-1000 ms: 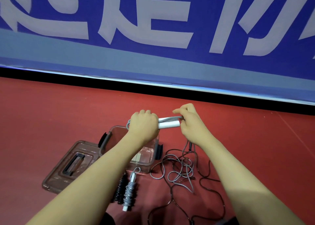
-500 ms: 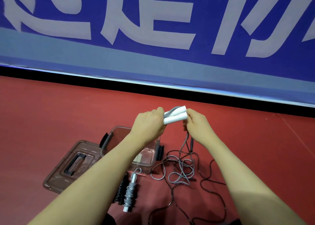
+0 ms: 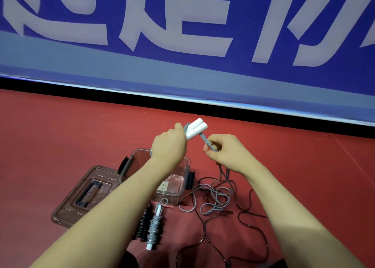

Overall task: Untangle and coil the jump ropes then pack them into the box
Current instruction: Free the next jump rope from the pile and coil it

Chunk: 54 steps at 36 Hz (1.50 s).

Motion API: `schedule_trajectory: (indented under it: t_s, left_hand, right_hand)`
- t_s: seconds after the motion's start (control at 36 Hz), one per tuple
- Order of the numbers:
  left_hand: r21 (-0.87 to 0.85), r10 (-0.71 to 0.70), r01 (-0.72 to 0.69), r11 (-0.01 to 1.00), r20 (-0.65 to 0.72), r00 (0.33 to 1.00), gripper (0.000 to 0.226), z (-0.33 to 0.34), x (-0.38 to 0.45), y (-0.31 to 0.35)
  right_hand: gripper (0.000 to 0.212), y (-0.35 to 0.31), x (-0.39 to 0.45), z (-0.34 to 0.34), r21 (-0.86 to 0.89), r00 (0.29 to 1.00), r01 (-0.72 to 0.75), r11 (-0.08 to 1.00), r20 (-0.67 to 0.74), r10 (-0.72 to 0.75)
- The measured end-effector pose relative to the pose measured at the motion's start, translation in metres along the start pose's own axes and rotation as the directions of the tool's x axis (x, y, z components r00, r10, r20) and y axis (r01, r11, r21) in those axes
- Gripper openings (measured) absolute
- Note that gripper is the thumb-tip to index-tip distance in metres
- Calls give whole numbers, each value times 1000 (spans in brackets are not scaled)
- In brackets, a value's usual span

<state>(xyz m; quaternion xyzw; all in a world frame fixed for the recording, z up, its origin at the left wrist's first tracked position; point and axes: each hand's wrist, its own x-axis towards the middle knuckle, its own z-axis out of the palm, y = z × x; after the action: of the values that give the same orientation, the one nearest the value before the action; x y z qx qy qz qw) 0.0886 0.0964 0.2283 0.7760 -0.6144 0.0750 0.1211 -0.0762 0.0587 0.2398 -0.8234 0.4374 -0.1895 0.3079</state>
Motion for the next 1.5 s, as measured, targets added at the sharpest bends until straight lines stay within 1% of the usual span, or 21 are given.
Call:
schedule_trajectory:
  t_s: [0.06,0.11,0.17,0.22,0.25,0.31,0.33,0.39,0.5,0.61,0.67,0.72,0.78,0.86,0.92,1.0,1.03,1.08,1.19,1.39,1.5]
  left_hand:
    - [7,-9,9,1000,5,1000,17,2,0,-2]
    - [14,-7,6,1000,34,999,12,2,0,-2]
    - [40,8,-11,999,68,998,10,1,0,-3]
    - [58,44,-50,997,102,994,12,1,0,-2]
    - [69,67,-76,995,115,991,14,1,0,-1]
    - [112,129,-146,983,141,982,15,2,1,-1]
    - [140,164,-185,973,149,975,16,2,0,-1]
    - [187,242,-271,944,164,956,16,0,-1,-1]
    - [198,398,-426,883,169,902,15,2,-2,-4]
    - [88,589,-585,806,-36,807,16,3,-3,-10]
    - [35,636,-638,769,-142,758,4,5,-1,-12]
    - [12,683,-701,713,-238,691,4,2,-2,-10]
    - [-9,676,-712,702,-307,670,6,-3,-4,-8]
    - [-71,595,-652,755,-343,727,5,-9,-6,-3]
    - [-102,501,-554,826,-319,805,8,-17,-7,3]
    - [-208,322,-337,918,-103,941,17,-24,-8,10]
    - [-243,274,-285,927,-80,959,19,-25,-9,11]
    - [-292,202,-219,931,-87,976,21,-25,-10,14]
    - [-387,54,-71,920,-54,997,20,-21,-6,19]
    - [-302,-94,85,949,-17,995,15,-15,-3,19]
    - [-189,-110,111,976,12,994,11,-11,-1,16]
  right_hand:
    - [16,-3,-1,0,-137,999,39,990,-9,-41]
    - [20,-6,-2,-2,-359,978,123,925,-116,-176]
    - [25,-4,-2,-1,-512,867,218,831,-290,-406]
    - [25,-3,-3,2,-501,754,230,834,-450,-478]
    - [22,-4,-3,3,-433,749,223,874,-498,-438]
    - [12,-10,-1,3,-156,806,172,973,-545,-230]
    - [12,-10,1,3,1,847,124,992,-521,-105]
    - [19,-10,6,2,169,876,47,985,-481,41]
    - [29,-7,11,-3,182,886,-83,980,-436,157]
    - [32,3,12,-9,188,906,-178,966,-351,235]
    - [32,6,13,-10,181,916,-203,962,-311,252]
    - [30,7,12,-11,141,928,-205,968,-285,238]
    - [21,8,13,-10,116,933,-213,970,-270,237]
    - [20,9,12,-11,146,937,-183,972,-272,218]
    - [16,9,11,-12,50,948,-160,986,-270,168]
    - [2,3,8,-10,-108,962,-119,987,-257,88]
    - [11,0,7,-9,-126,966,-102,987,-251,68]
    - [26,-5,5,-6,-96,970,-72,993,-240,47]
    - [25,-9,5,-1,-74,974,-86,994,-216,68]
    - [17,-10,5,7,33,997,-18,999,-79,21]
    - [9,-11,1,7,46,999,25,999,-43,-23]
